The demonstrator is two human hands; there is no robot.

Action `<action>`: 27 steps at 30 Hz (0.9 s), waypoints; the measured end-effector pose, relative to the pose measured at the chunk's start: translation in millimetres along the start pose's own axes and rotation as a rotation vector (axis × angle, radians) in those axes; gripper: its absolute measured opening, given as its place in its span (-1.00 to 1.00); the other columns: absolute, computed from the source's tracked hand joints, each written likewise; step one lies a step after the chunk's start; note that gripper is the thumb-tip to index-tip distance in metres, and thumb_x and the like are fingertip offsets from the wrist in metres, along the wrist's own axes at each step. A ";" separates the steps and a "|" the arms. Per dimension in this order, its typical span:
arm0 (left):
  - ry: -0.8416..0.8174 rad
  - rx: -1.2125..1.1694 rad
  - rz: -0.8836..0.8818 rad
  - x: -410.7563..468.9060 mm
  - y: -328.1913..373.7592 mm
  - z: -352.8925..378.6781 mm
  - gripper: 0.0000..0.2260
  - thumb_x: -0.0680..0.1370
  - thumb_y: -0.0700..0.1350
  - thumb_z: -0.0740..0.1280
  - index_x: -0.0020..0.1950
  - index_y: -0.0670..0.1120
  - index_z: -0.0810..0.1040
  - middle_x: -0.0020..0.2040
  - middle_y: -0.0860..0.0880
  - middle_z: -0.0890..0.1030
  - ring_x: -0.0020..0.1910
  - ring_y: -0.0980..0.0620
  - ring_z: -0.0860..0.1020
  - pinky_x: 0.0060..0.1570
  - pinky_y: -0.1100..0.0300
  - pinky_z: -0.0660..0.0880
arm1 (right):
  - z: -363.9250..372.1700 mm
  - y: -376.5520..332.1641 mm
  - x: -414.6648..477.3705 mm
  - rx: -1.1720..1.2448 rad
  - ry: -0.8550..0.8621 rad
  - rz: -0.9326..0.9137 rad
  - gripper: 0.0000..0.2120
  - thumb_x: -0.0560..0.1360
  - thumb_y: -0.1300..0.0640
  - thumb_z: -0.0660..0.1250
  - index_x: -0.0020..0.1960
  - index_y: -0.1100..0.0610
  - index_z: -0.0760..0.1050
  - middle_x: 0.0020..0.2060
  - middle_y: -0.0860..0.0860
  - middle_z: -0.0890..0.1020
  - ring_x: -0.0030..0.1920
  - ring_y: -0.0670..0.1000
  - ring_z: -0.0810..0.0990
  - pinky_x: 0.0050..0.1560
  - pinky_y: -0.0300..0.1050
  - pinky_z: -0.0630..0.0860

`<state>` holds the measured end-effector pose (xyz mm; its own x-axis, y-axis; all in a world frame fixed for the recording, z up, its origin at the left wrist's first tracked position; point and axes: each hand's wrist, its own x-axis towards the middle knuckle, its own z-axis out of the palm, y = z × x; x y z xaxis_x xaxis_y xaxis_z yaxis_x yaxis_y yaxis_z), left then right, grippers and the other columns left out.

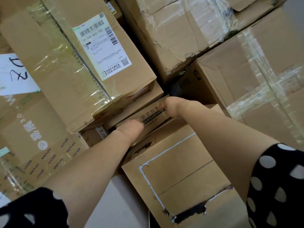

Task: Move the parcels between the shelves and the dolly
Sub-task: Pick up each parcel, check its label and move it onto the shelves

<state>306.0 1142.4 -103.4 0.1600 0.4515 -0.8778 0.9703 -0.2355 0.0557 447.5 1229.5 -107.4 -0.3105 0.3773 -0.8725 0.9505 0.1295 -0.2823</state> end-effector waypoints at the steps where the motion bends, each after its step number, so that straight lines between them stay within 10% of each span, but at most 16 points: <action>1: -0.032 0.027 0.003 2.3 2.7 0.1 -0.62 0.62 -0.26 0.19 0.45 -0.21 0.29 0.33 -0.21 0.41 0.27 -0.17 0.47 0.22 0.09 0.45 | 0.8 -3.0 0.8 -0.015 -0.008 -0.004 -0.57 0.57 0.33 0.16 0.40 0.10 0.40 0.32 0.10 0.46 0.31 0.12 0.44 0.30 -0.06 0.39; 27: 0.062 -0.056 -0.262 -4.8 1.2 14.6 -0.06 0.31 0.06 0.56 0.45 -0.27 0.08 0.35 -0.26 0.22 0.33 -0.20 0.27 0.15 -0.01 0.46 | 9.0 -27.6 -0.6 -0.017 0.062 0.126 -0.73 0.54 0.32 0.24 0.23 0.25 0.43 0.12 0.17 0.53 0.18 0.15 0.51 0.17 -0.04 0.46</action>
<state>303.7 1127.4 -106.1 -0.0887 0.5429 -0.8351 0.9883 -0.0563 -0.1416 421.5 1217.4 -102.6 -0.1890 0.4472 -0.8742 0.9819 0.0925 -0.1650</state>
